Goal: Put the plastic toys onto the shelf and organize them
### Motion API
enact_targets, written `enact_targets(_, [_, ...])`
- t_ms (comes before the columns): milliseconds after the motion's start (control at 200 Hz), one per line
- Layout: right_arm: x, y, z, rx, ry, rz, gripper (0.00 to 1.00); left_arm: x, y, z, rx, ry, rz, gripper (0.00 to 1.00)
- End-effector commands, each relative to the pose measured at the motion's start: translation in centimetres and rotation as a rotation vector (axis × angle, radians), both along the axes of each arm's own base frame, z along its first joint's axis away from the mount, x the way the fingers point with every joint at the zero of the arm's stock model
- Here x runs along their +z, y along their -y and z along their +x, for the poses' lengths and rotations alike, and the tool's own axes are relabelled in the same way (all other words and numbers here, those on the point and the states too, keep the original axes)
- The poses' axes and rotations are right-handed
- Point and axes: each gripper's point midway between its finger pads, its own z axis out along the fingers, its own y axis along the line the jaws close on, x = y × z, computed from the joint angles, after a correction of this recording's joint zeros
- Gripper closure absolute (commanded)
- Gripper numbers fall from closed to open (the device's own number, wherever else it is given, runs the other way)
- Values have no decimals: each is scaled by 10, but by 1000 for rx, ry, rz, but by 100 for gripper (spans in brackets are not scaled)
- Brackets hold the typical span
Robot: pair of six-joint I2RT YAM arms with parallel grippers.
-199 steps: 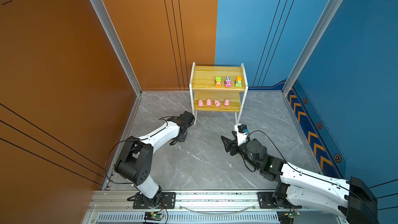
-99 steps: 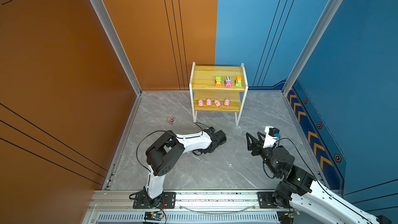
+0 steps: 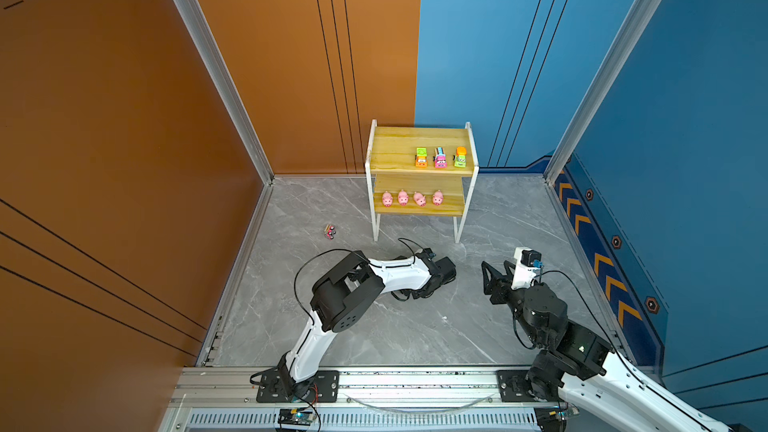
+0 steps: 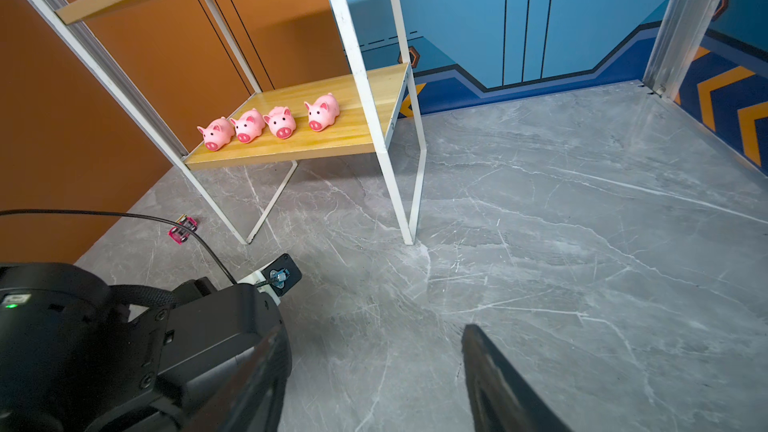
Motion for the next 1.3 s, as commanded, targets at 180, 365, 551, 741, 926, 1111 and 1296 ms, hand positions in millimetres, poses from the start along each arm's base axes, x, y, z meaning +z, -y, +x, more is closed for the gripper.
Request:
enact_targets(180, [10, 6, -2, -1, 3, -51, 33, 16, 17, -19, 92, -89, -291, 44])
enact_targets(365, [10, -6, -6, 72, 7, -51, 34, 43, -7, -20, 233, -112, -548, 44])
enact_targets(551, [-5, -42, -2, 174, -11, -56, 35, 58, -45, -25, 353, -109, -663, 43])
enact_targets(741, [-32, -120, 5, 357, -69, -31, 34, 62, -84, -25, 507, -148, -810, 40])
enact_targets(926, [-62, -193, 26, 454, -153, 83, 33, 67, -106, -19, 588, -176, -943, 38])
enact_targets(1111, [-86, -228, 61, 425, -207, 259, 33, 65, -107, -13, 618, -217, -1057, 37])
enact_targets(1296, [-115, -245, 85, 389, -232, 395, 33, 69, -104, -11, 600, -225, -1111, 36])
